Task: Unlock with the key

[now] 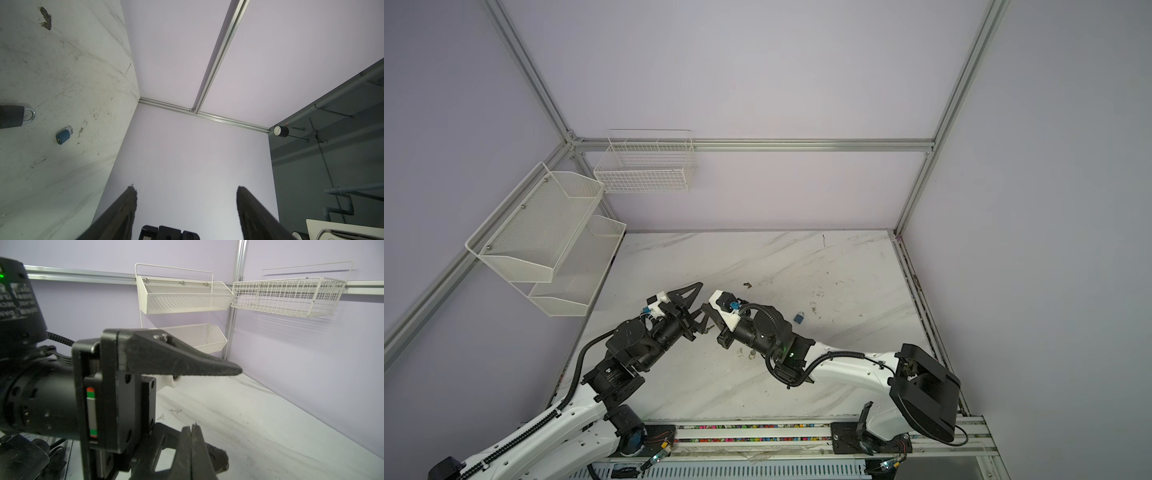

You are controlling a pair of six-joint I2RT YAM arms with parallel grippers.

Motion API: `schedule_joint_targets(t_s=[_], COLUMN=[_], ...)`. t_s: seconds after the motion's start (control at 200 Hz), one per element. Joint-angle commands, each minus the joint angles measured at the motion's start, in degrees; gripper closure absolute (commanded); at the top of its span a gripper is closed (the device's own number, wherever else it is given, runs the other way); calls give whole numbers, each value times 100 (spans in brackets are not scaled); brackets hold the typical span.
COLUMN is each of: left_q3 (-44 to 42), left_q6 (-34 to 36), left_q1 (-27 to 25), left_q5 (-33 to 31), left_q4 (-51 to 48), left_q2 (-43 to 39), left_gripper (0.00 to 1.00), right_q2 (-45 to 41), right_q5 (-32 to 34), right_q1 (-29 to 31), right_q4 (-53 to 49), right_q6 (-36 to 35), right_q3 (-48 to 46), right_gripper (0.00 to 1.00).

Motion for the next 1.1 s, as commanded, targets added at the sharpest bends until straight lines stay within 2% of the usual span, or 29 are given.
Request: schedule_joint_targets(t_s=[0.0,0.255,0.345,0.495,0.72,0.91,1.095], left_q3=[-236,-188,-141,-122,-51,-48,-113], left_q6=[-84,-77,-64,-186,-176,-187,-191], left_q1=[49,50,53,54,52,48,47], left_q5=[-217,-133,-51,75,27,-3,-124], left_q4=[59,163,217,336,272,323,287], left_q2=[-100,24,105,212,147,106,55], left_gripper=[28,40,40,31,29,29,34], right_q2=[-244,-400,-365,-307,214,178,-47], right_q5=[-62,-202,-183,-106,-57,-25,-112], right_q1=[26,28,26,26,26,26,25], right_q4=[159,-41,-14,179,601,660,643], right_q6=[-145,-201,-206,-179,-171,-145,-117], right_q3=[-53,-21,3,139,195,52,-128], right_gripper=[100,100,100,100,100,100,100])
